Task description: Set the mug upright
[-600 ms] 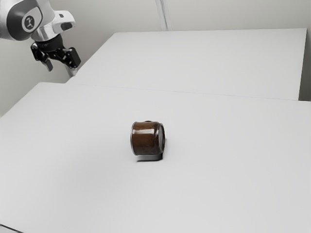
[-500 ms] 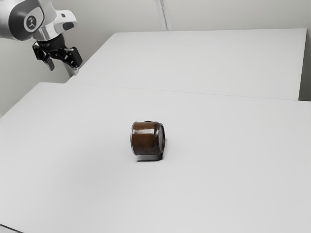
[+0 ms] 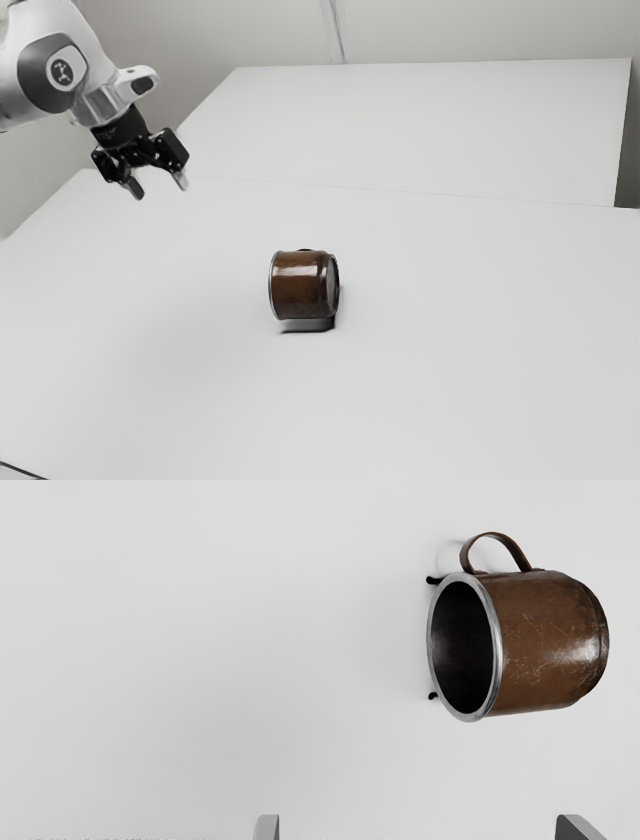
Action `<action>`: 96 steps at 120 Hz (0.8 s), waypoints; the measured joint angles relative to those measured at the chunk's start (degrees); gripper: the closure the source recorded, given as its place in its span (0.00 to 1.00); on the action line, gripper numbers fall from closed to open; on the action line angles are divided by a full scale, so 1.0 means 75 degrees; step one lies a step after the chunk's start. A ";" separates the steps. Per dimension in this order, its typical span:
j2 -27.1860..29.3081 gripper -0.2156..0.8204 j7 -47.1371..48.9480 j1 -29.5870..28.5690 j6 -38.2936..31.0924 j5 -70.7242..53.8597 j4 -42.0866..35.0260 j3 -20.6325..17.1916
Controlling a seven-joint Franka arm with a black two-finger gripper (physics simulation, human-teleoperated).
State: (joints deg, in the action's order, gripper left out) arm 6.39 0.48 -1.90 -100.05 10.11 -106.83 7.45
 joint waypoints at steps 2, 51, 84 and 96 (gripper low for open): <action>-0.0023 0.21 0.0001 -0.0022 -0.0001 0.0147 -0.0073 0.0001; -0.1552 0.21 -0.0029 -0.0455 -0.0120 0.2955 -0.0995 0.0026; -0.2284 0.21 -0.0084 -0.0437 -0.0519 0.3797 -0.0958 0.0016; -0.2517 0.21 -0.0190 -0.0407 -0.0780 0.4311 -0.0949 0.0012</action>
State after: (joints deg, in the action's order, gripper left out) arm -12.48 -0.95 -4.96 -105.90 42.44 -113.94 7.54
